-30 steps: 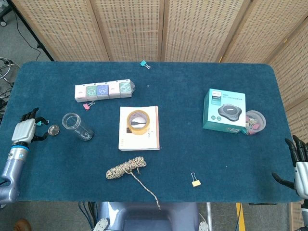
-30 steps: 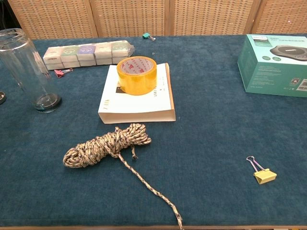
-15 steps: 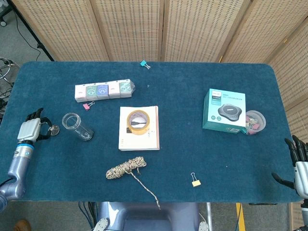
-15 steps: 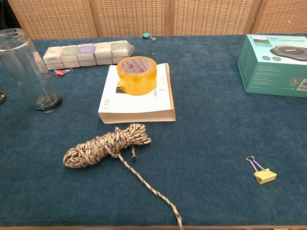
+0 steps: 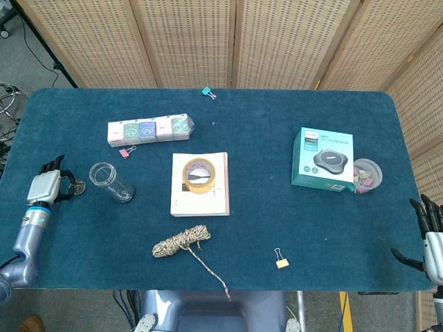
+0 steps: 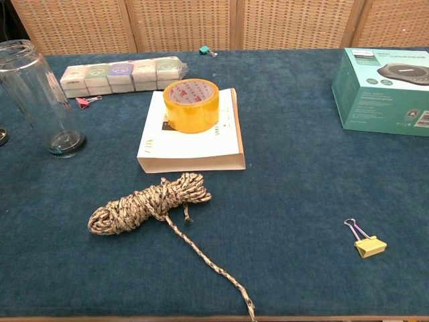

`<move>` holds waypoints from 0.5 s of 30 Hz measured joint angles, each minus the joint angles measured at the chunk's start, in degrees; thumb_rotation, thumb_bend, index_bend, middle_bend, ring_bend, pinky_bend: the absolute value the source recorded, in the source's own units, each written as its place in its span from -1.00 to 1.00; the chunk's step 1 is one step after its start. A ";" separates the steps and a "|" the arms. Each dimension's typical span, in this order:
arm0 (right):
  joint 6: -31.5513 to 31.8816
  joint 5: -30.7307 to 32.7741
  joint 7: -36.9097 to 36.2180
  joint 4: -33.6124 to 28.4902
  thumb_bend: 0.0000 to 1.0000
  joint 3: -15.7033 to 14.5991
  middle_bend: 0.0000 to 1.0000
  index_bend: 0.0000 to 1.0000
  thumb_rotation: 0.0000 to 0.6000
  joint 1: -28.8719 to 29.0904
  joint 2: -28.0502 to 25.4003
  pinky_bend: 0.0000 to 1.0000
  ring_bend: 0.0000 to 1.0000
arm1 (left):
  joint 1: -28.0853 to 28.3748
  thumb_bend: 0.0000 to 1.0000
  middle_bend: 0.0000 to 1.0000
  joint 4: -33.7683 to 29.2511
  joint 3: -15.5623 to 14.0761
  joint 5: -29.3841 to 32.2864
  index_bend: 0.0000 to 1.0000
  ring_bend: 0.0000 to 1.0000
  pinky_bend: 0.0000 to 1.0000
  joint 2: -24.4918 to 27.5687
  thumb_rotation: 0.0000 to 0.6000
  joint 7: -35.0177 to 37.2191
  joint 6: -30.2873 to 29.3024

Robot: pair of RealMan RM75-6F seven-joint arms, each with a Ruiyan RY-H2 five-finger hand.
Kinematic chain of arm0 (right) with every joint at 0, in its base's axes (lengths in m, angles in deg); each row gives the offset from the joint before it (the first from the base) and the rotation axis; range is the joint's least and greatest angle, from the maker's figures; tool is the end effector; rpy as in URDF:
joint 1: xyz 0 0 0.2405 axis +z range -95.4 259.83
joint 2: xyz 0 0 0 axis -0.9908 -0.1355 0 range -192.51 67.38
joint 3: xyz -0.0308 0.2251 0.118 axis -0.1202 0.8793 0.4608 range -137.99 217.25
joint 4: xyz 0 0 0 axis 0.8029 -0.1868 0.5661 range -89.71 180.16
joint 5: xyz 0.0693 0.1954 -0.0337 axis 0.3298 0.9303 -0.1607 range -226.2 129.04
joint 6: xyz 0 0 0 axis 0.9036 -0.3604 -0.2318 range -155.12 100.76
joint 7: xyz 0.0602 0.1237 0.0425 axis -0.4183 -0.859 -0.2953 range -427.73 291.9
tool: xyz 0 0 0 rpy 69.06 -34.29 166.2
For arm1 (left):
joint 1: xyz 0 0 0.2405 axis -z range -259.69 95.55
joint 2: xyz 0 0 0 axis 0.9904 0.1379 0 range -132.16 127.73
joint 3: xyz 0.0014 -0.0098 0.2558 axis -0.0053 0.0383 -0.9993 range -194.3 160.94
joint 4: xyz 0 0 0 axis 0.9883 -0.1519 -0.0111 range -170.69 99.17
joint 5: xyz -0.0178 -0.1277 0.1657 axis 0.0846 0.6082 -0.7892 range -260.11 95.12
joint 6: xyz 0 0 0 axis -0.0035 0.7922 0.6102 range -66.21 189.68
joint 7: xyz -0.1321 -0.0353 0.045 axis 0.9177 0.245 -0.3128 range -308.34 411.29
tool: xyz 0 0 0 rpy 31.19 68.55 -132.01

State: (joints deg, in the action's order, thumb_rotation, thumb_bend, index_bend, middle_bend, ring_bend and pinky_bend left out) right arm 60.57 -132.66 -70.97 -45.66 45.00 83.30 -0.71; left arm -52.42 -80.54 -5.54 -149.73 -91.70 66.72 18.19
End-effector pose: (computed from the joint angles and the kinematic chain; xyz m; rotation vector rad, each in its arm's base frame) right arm -0.3278 -0.1689 0.1890 1.2704 -0.8741 0.8942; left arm -0.3782 0.3617 0.0722 -1.3259 -1.2291 -0.6733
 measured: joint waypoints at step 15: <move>0.27 -0.18 -0.50 -0.29 -1.00 -0.04 -1.00 -1.00 1.00 -0.14 -0.33 -1.00 -1.00 | -0.76 -0.07 -1.00 -3.39 0.28 -0.66 0.23 -1.00 -1.00 2.10 1.00 0.41 -2.39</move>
State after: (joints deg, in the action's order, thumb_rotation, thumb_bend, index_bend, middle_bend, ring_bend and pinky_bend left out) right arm 60.84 -132.84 -71.47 -45.95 44.96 83.15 -1.04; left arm -53.18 -83.93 -5.25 -150.39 -89.60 67.12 15.79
